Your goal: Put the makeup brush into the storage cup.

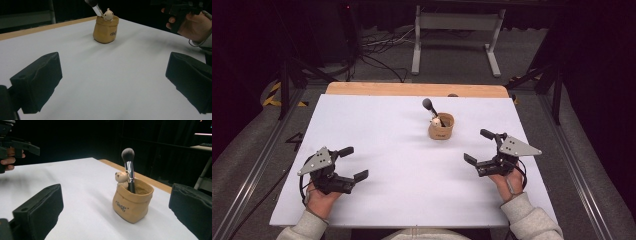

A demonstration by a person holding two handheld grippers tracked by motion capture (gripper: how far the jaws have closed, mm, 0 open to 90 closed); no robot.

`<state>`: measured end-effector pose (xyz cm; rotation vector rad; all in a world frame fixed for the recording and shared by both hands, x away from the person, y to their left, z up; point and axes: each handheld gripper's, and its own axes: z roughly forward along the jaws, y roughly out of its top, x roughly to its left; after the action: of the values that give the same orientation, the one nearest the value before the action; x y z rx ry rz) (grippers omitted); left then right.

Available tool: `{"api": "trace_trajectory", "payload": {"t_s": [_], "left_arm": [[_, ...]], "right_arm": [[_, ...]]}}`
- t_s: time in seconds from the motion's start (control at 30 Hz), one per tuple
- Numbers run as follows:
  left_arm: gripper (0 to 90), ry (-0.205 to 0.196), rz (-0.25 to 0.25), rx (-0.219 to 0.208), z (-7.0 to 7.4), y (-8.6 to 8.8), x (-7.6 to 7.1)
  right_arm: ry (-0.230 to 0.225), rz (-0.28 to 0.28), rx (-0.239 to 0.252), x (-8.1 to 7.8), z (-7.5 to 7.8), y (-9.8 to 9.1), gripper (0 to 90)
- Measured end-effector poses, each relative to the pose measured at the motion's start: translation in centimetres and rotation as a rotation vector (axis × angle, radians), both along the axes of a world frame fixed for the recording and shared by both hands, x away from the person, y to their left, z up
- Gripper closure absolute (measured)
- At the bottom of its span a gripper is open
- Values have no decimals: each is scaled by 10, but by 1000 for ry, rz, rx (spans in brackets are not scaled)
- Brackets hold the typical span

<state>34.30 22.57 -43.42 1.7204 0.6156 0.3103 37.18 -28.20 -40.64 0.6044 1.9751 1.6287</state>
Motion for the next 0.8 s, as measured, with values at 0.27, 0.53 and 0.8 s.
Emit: {"api": "trace_trajectory", "payload": {"t_s": [0.27,0.53,0.8], "left_arm": [[12,7,-3,-8,-3,4,-3],[11,-3,21,-8,-6,6,-2],[11,0,28,-33,-8,9,0]], "right_arm": [[2,8,-2,-5,-11,-5,0],[7,2,-10,-9,-23,-7,0],[41,7,-5,-8,-25,-8,0]]}}
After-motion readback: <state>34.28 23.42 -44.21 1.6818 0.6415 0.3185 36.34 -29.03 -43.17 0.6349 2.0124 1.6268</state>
